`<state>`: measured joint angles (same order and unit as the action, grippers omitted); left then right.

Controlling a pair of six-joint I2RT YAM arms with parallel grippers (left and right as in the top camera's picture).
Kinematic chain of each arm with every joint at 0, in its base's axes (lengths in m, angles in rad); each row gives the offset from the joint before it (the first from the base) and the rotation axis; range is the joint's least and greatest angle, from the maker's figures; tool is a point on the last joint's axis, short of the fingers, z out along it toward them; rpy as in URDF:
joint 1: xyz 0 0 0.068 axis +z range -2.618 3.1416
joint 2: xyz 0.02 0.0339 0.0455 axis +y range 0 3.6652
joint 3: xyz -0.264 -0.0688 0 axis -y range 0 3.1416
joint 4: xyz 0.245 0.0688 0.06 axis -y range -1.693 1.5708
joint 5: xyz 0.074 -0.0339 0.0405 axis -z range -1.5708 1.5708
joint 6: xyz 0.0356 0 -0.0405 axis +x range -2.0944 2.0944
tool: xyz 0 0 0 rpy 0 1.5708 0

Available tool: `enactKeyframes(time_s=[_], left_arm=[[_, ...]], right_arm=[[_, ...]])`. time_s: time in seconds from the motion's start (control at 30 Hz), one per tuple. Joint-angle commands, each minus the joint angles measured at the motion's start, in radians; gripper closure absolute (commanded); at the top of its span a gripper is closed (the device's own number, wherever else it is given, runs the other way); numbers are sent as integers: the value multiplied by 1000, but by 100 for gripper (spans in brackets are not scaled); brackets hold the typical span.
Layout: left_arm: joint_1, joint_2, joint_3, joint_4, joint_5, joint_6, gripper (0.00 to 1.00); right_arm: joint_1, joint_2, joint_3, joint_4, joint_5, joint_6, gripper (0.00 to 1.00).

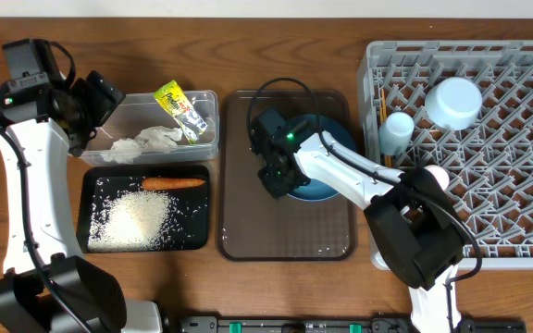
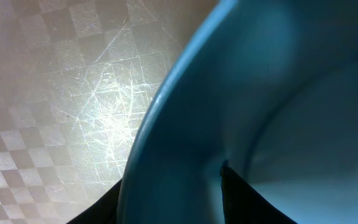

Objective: Sort waste into correct bins and load items into the dishwasher rack
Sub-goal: 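Grasp the rim of the blue bowl with the right gripper and lift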

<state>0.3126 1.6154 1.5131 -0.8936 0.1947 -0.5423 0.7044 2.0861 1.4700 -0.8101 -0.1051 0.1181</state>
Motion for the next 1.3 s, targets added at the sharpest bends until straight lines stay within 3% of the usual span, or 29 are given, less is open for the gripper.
enactKeyframes(time_s=[0.0,0.4,0.7,0.87,1.07,1.2,1.27], left_arm=[[3,-18,-2,-3,-13,17,4],[3,-18,-2,-3,-13,17,4],[3,-18,-2,-3,-13,17,4],[3,-18,-2,-3,-13,17,4],[3,-18,-2,-3,-13,17,4],[3,-18,-2,-3,-13,17,4],[3,-18,-2,-3,-13,17,4]], right_arm=[[10,12,3,2,-8,1,57],[10,12,134,-50,-7,1,53],[19,13,125,-90,-6,1,51],[40,13,79,-31,1,2,51],[49,13,57,-35,39,1,55],[49,13,57,-37,45,2,71],[49,13,57,-39,45,1,74]])
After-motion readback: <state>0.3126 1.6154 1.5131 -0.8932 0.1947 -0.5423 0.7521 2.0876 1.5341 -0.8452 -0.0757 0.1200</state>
